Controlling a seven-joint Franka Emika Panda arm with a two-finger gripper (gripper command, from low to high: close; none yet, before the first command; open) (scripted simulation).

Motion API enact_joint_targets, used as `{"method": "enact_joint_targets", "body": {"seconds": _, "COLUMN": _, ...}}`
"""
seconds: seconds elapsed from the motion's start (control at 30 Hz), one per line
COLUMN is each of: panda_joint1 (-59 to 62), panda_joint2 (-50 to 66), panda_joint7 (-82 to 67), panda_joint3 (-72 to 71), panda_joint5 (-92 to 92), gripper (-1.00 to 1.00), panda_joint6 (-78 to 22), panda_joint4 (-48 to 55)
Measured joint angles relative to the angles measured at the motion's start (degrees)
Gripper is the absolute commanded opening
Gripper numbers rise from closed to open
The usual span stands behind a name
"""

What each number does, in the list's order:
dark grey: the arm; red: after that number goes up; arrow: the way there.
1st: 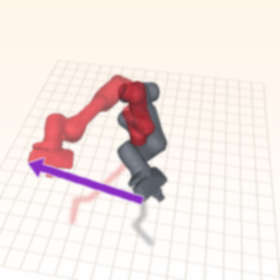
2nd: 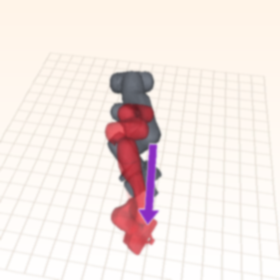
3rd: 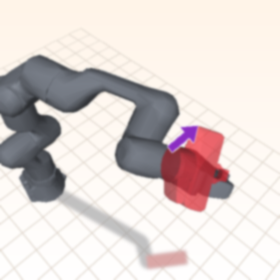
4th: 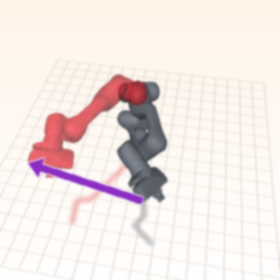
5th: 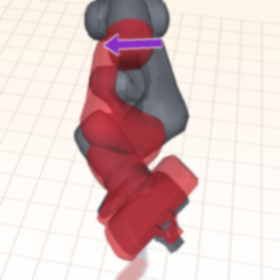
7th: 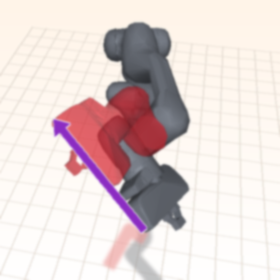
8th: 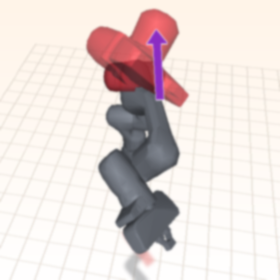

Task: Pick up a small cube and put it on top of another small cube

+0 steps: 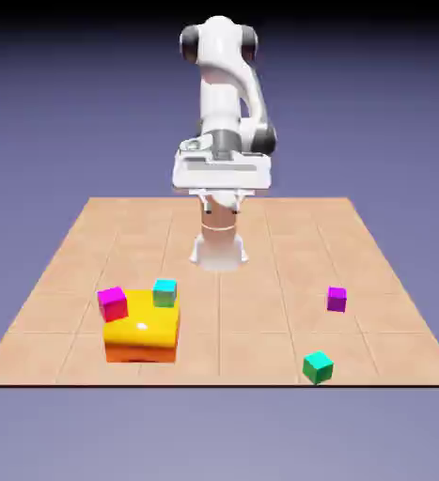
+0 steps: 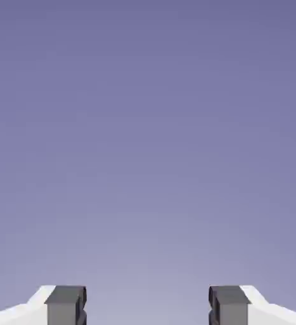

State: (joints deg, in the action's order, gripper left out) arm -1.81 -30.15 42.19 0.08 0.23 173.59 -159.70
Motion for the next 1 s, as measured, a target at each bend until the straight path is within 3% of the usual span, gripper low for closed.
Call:
{"method": "enact_joint_targets", "body": {"seconds": 0.83, "panda_joint1": -23.2, "panda_joint2": 51.9, "panda_joint7": -5.5, "panda_joint3": 1.7, "panda_joint5": 4.7, "gripper": 0.0, "panda_joint6": -8.6, "panda_joint4": 27.0}}
{"method": "enact_joint_targets", "body": {"seconds": 1.0, "panda_joint1": -23.1, "panda_joint2": 59.0, "panda_joint7": -6.1, "panda_joint3": 1.0, "panda_joint5": 5.3, "gripper": 0.0, "panda_joint6": -5.0, "panda_joint4": 29.9}}
